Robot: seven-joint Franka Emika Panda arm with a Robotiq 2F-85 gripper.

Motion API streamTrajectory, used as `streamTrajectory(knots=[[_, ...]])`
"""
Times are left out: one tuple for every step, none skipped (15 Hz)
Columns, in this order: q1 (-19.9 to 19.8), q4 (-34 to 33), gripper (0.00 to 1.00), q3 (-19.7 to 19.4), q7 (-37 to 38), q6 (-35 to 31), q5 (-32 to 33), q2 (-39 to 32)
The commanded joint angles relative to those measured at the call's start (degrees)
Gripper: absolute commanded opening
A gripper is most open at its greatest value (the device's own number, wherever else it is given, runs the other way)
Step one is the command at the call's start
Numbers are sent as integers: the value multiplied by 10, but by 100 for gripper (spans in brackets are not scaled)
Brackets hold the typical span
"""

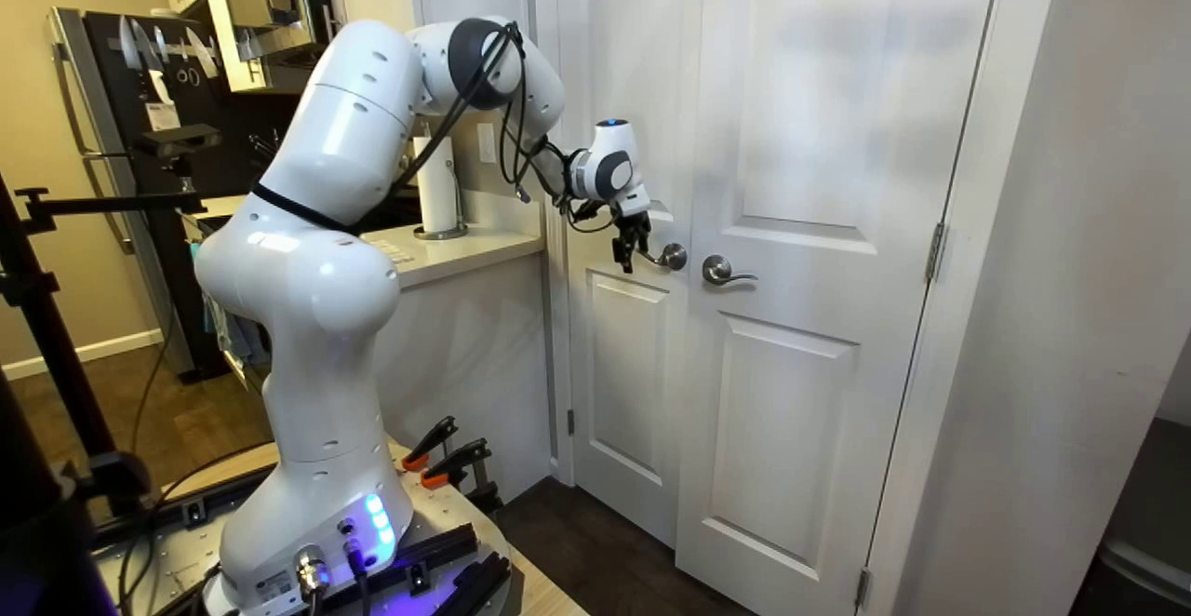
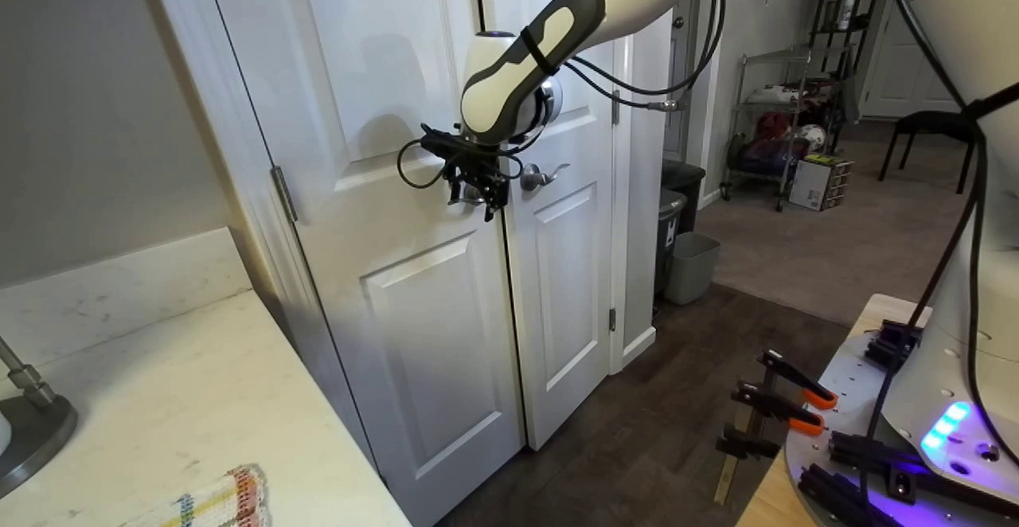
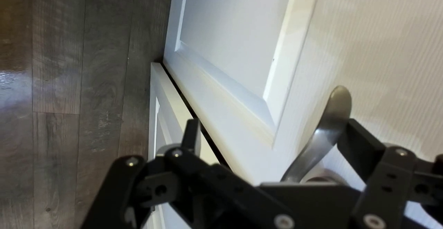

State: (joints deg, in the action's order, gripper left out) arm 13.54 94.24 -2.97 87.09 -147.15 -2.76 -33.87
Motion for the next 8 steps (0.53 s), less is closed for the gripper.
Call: streamTrajectory(knots=[[-3,6,100,-1,16,4,-11,-3],[-4,9,100,0,15,7,-12,0],[-5,16,100,2,13,13,-14,6],[-5,22,100,2,14,19,-16,11],[-8,29,100,5,13,35,-22,19],[-9,35,100,6,15,51,-27,26],[-11,41,100,6,16,63,-34,33],[-14,45,100,11,13,79,-43,39]])
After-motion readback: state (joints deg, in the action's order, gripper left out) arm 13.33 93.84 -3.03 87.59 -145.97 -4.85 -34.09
